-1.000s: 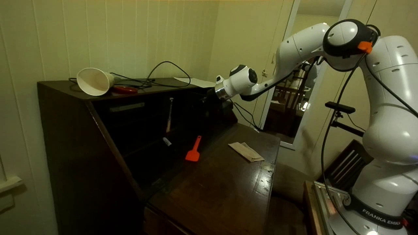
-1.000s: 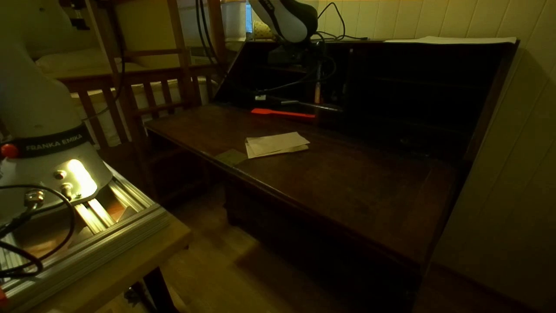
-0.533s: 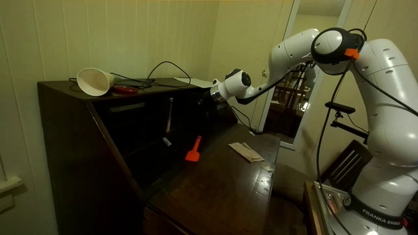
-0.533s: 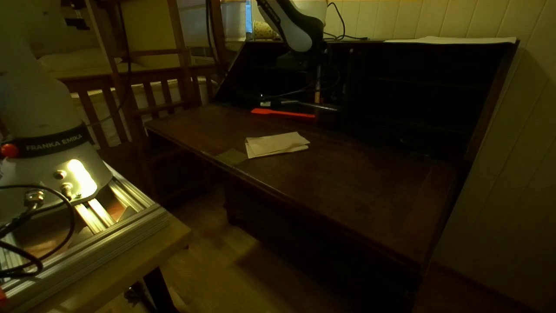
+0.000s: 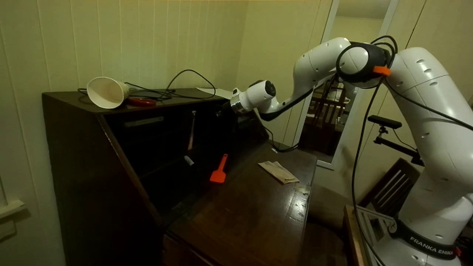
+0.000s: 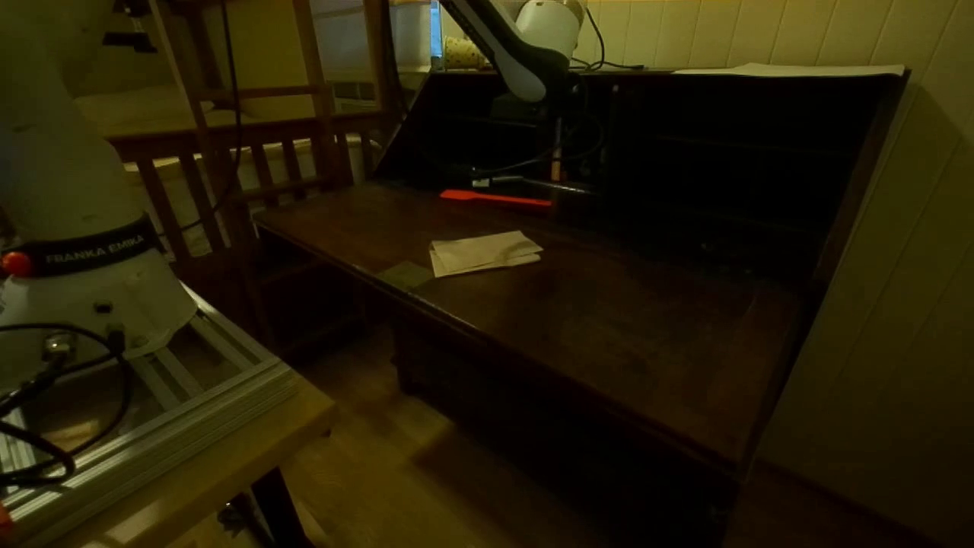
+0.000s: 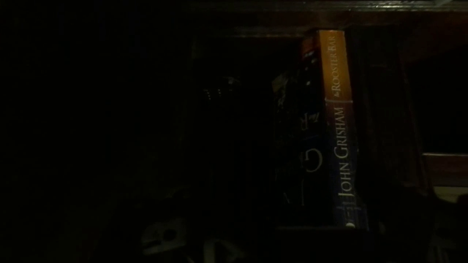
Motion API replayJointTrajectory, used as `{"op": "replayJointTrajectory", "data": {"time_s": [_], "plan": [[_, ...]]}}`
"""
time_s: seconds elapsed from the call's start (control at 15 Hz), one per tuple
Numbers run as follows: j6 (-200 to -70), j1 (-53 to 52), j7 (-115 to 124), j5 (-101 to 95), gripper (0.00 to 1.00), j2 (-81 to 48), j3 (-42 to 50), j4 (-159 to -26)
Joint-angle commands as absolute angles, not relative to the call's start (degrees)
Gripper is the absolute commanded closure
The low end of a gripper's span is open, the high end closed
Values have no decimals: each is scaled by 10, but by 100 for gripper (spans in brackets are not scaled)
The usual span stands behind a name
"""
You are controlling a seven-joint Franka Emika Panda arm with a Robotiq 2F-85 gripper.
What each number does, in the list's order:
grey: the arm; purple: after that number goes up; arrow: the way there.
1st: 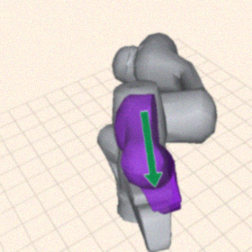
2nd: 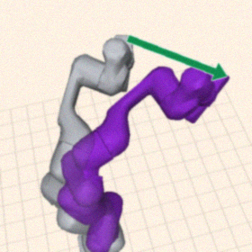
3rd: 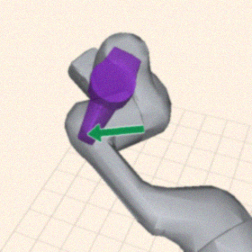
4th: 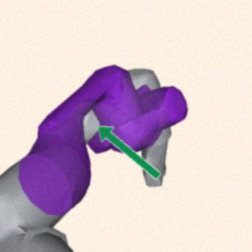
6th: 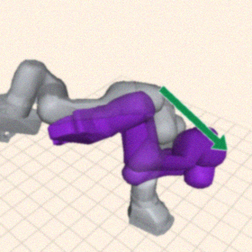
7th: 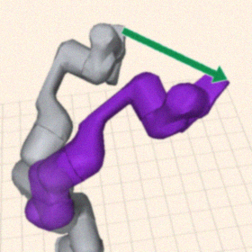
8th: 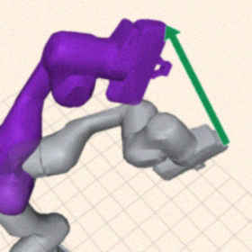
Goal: Open the cabinet door
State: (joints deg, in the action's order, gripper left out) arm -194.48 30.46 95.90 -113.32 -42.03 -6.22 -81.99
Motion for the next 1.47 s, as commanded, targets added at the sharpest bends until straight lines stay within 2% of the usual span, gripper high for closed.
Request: {"op": "replayJointTrajectory", "data": {"time_s": [0.0, 0.33, 0.47, 0.73, 1.0, 1.33, 1.4], "plan": [[-1979, 266, 931, -1079, 0, -450, -13, -784], [-1982, 228, 946, -1076, 0, -430, 27, -825], [-1993, 211, 953, -1095, 0, -388, 32, -886], [-2107, 176, 993, -1179, 0, -302, 49, -1016], [-2104, 127, 1055, -1272, 0, -193, 77, -1136], [-2039, 124, 902, -1075, 0, -42, 74, -1248], [-2068, 128, 952, -1130, 0, -125, 69, -1175]]}}
